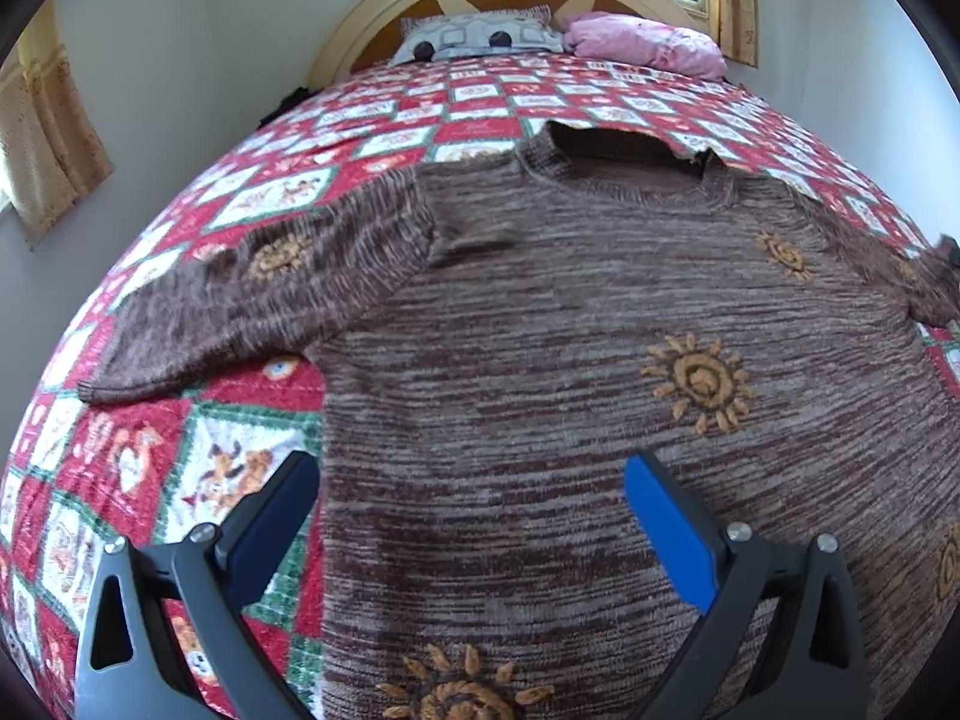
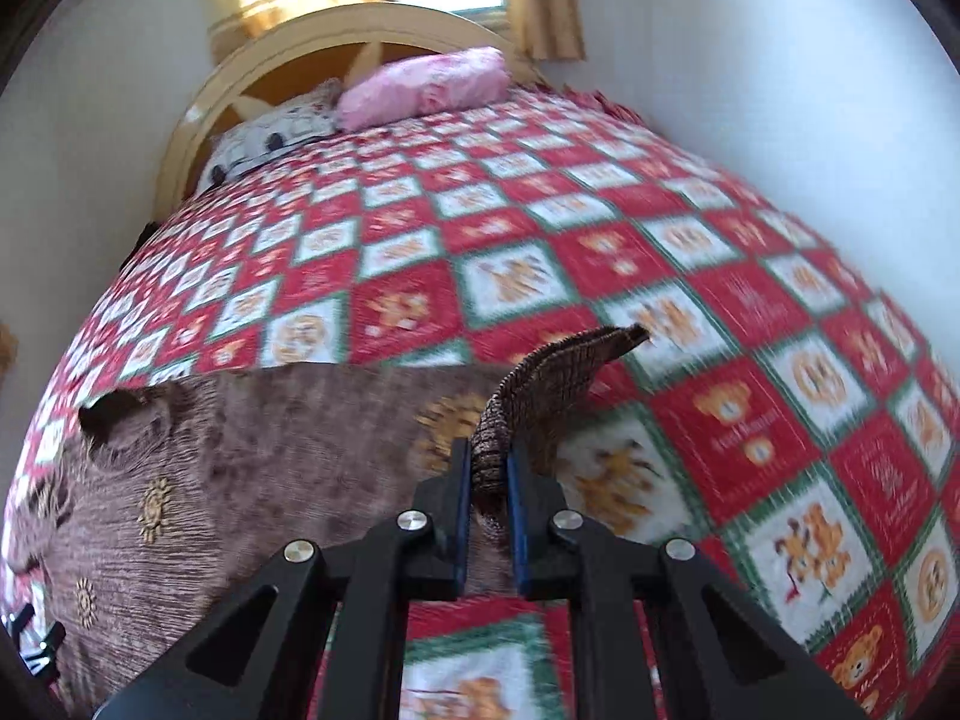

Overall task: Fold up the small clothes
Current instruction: 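Grasp the sweater sleeve cuff with the right gripper and lift it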

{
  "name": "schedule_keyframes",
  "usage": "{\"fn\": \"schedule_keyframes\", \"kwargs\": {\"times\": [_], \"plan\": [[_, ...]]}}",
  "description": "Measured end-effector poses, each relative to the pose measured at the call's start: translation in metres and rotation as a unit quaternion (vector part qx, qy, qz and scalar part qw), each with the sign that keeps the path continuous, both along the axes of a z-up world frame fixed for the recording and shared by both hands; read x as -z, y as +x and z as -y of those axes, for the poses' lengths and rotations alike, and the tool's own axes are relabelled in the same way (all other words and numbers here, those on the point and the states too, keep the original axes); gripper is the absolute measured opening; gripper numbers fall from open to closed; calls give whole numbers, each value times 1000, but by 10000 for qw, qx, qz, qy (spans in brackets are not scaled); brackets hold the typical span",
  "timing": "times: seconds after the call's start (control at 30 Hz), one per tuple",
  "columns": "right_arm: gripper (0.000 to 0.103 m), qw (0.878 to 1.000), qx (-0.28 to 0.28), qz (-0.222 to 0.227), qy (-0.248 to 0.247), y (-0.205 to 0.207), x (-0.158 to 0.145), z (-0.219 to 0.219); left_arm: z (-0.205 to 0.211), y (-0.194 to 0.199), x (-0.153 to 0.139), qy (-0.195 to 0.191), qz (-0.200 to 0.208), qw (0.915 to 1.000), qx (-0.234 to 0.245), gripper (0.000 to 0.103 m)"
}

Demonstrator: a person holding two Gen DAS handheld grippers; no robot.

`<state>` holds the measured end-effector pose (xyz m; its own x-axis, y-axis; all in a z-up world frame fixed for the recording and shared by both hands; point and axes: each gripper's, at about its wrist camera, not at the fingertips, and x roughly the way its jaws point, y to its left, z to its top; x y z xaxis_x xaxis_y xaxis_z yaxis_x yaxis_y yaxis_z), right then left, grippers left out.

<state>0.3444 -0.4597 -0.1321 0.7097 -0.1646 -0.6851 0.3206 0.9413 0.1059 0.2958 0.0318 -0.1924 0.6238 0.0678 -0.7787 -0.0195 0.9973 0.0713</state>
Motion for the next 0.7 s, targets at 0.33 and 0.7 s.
{"fn": "schedule_keyframes", "kwargs": {"times": [0.33,0.7], "plan": [[9,9912,-1165,136,-621,27,-15,-108,-2,-2,6,-95,-71,9999,-31,103],[10,9587,-2670,-401,-890,38,39,-225,1,-4,9,-196,-93,9997,136,103]]}}
